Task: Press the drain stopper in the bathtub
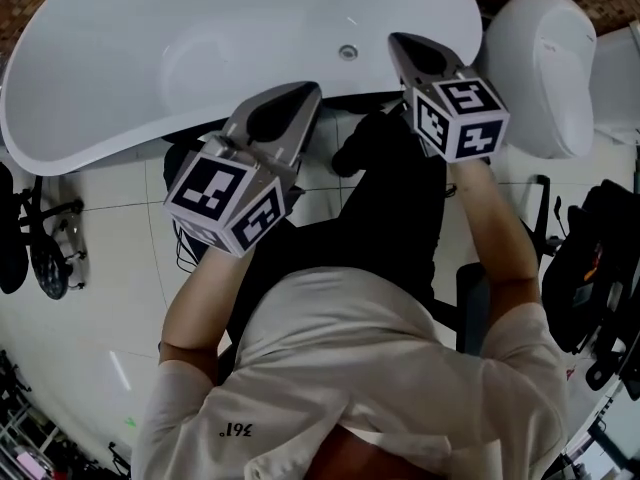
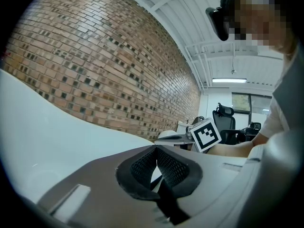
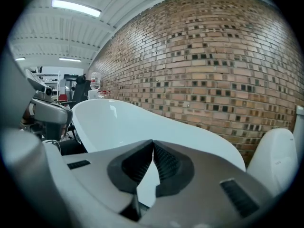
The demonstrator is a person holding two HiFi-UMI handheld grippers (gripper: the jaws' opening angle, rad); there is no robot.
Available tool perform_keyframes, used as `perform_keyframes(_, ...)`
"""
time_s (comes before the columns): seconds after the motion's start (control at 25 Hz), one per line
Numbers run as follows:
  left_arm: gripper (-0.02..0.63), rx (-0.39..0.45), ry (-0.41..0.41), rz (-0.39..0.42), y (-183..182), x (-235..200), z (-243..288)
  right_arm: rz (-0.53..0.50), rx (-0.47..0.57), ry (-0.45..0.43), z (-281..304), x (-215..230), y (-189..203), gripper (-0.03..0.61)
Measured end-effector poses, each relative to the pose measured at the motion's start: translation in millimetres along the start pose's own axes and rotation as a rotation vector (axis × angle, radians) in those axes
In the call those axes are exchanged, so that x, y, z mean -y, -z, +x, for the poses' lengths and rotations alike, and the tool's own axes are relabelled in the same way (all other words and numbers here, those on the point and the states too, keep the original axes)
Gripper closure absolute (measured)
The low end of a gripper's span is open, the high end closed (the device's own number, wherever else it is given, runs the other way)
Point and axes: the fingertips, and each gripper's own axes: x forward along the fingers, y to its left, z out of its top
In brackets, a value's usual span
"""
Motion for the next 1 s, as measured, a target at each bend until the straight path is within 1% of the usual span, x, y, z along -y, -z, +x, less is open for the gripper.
perform_keyframes(0.2,0.609,-0.014,-0.004,-0.001,-1,-14,10,-0.033,-0.031,-0.023,21,8,-6,0.563)
perform_keyframes(0.4,0.609,-0.042,-0.011,-0.011,3,-28,27,-0.051,-0.069,-0.029,50,29,-4,0.563)
perform_keyframes(0.6,0.609,-0.076,-0.024,-0.027,12,-43,48,-0.041,-0.11,-0.046,80,44,7,0.563)
perform_keyframes(0.8,0.609,-0.084,-0.034,-0.029,8,-62,62,-0.029,-0.125,-0.061,110,48,9,0.563)
perform_keyframes(1.0,0.609,-0.095,-0.033,-0.023,4,-81,77,-0.033,-0.146,-0.058,142,57,9,0.563)
